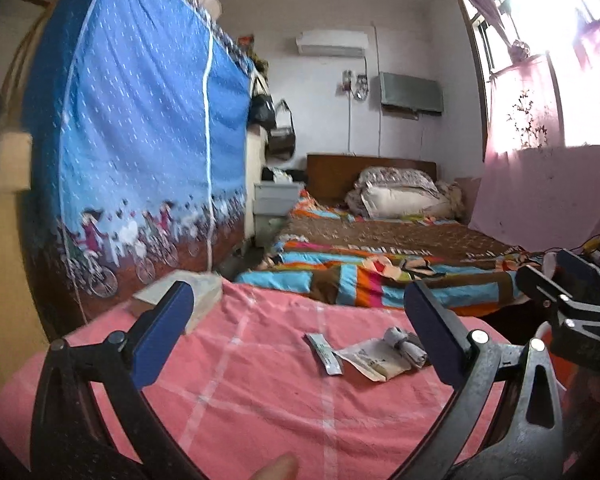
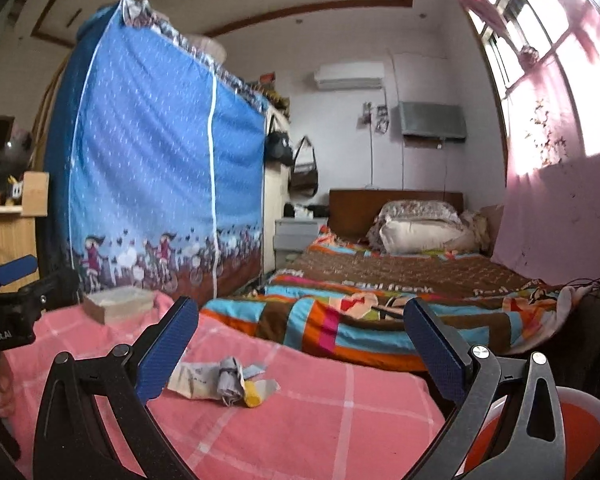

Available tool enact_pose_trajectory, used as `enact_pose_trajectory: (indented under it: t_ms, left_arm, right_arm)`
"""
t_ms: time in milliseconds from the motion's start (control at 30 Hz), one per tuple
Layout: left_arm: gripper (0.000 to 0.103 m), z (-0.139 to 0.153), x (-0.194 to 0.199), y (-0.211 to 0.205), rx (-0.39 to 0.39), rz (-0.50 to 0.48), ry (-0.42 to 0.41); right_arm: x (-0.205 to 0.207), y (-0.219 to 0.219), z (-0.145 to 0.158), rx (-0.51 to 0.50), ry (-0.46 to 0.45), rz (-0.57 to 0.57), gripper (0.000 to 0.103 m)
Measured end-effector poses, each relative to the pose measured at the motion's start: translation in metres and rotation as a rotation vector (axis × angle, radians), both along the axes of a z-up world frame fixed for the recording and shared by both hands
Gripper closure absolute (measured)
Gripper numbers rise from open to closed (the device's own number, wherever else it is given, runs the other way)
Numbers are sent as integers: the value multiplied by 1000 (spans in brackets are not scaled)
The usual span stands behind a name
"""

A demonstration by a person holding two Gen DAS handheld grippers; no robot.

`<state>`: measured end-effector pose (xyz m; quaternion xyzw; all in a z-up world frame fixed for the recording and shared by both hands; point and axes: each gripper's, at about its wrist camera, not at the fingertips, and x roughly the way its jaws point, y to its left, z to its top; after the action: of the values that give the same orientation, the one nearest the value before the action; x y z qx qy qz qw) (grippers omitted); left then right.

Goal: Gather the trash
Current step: 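Grasp the white toothpaste tube with the left tool while the right grasps the yellow cap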

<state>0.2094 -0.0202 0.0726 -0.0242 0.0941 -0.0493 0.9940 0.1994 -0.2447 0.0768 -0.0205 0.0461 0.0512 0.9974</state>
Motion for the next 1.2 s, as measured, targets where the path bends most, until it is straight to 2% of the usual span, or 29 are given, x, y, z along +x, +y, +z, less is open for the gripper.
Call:
enact_pose_trajectory:
  t_ms: [100,167,200,300,367,400,467,500,600,700,833,1000,1200]
  left_arm:
    - [0,-6,18,0,-12,-17,68]
    - [2,-11,29,-1,-20,-32,118]
    - [4,-14,35,-2,-22,-39,147]
    - [23,-24,55,-5,-20,-73,251]
    - [38,-33,72,-9,-18,-98,349]
    - [42,-37,78,-9,-20,-108,387]
    - [57,-45,88,-10,-28,-129,456]
    - [59,-47,90,-10,-30,-136,475]
    - [67,-58,100,-13,-38,-165,554]
    - [72,-62,105,-15,-57,-191,603]
    - [75,-71,115,-16,-104,-212,666]
    - [79,-73,119,-14,-134,-221,680]
    - [91,-73,118,-8,-159,-216,679]
  right_arm:
    - [15,-1,-5,3,55,10,5]
    - [28,-1,-8,6,100,22,17]
    - [32,-2,-9,4,117,26,20]
    - [49,2,-16,-16,181,44,36]
    - [58,6,-23,-30,229,61,53]
    - [63,8,-26,-39,258,70,57]
    - [73,12,-33,-58,319,92,69]
    - [76,14,-36,-63,341,104,70]
    - [84,17,-42,-71,404,137,82]
    - [95,19,-50,-66,479,170,85]
    - [100,23,-55,-68,526,208,86]
    - [104,30,-62,-98,588,234,86]
    - [104,31,-67,-84,634,266,86]
